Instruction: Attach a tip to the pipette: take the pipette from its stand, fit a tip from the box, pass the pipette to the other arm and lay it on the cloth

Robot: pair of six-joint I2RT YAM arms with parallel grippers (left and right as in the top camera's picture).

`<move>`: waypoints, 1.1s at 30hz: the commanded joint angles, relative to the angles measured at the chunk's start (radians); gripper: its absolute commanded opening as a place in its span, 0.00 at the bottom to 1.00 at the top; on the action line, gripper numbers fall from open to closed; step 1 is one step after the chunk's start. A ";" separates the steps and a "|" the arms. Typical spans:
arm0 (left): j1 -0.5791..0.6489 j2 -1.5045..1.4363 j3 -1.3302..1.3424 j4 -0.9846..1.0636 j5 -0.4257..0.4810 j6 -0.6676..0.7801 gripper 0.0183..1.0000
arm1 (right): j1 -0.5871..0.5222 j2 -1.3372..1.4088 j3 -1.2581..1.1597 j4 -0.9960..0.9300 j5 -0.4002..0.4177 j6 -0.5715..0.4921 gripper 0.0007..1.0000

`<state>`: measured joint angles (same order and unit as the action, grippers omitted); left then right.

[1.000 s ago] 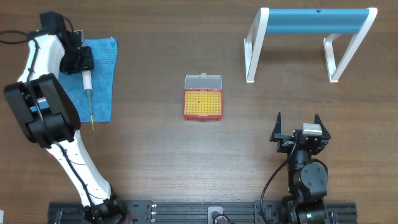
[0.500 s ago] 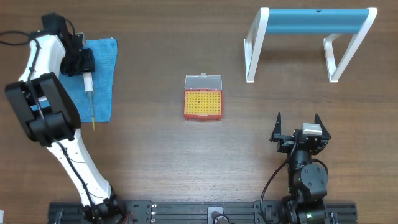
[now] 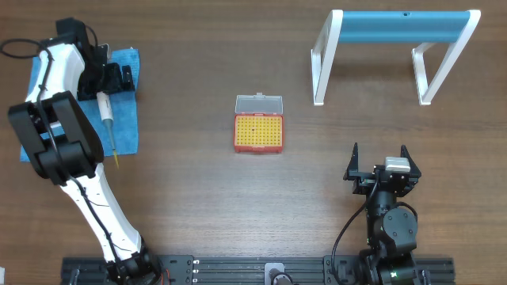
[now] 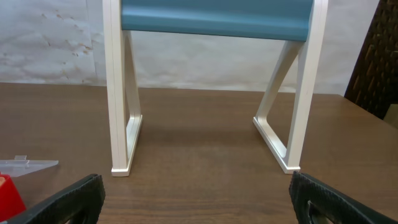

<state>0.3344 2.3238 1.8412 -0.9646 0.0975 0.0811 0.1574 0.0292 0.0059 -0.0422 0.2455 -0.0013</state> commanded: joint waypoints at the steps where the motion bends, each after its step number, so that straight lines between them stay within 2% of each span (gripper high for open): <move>1: 0.006 -0.040 0.011 -0.031 0.019 -0.002 1.00 | 0.001 -0.004 -0.002 -0.006 0.008 0.007 0.97; 6: 0.006 -0.189 0.047 -0.048 0.019 0.002 1.00 | 0.001 -0.004 -0.002 -0.006 0.008 0.007 0.97; 11: 0.006 -0.307 0.305 -0.222 0.013 0.034 1.00 | 0.001 -0.004 -0.002 -0.006 0.008 0.007 0.97; 13: 0.006 -0.354 0.448 -0.332 -0.024 0.069 1.00 | 0.001 -0.004 -0.002 -0.006 0.008 0.007 0.97; 15: 0.014 -0.459 0.469 -0.342 0.019 0.035 1.00 | 0.001 -0.004 -0.002 -0.006 0.008 0.007 0.97; 17: 0.011 -0.556 0.454 -0.342 0.021 0.028 1.00 | 0.001 -0.004 -0.002 -0.006 0.008 0.007 0.97; 20: 0.012 -0.710 0.413 -0.304 0.158 0.027 1.00 | 0.001 -0.004 -0.002 -0.006 0.008 0.007 0.97; 22: 0.011 -0.853 0.352 -0.281 0.285 0.027 1.00 | 0.001 -0.004 -0.002 -0.006 0.008 0.007 0.97; 23: 0.011 -0.911 0.321 -0.269 0.289 0.027 1.00 | 0.001 -0.004 -0.002 -0.006 0.008 0.007 0.97; 27: 0.011 -1.144 0.145 -0.184 0.284 0.028 1.00 | 0.001 -0.004 -0.002 -0.006 0.008 0.007 0.97; 28: 0.011 -1.197 0.100 -0.175 0.243 0.046 1.00 | 0.001 -0.004 -0.002 -0.006 0.008 0.007 0.97; 30: 0.010 -1.353 -0.027 -0.152 0.094 0.062 1.00 | 0.001 -0.004 -0.002 -0.006 0.008 0.007 0.97; 32: -0.021 -1.487 -0.122 -0.101 0.024 0.062 1.00 | 0.001 -0.004 -0.002 -0.006 0.008 0.007 0.97; 33: -0.064 -1.606 -0.198 -0.037 0.017 0.063 1.00 | 0.001 -0.004 -0.002 -0.006 0.008 0.007 0.97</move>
<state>0.3305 0.8955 1.7630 -1.0843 0.2218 0.1268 0.1574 0.0292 0.0059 -0.0418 0.2455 -0.0013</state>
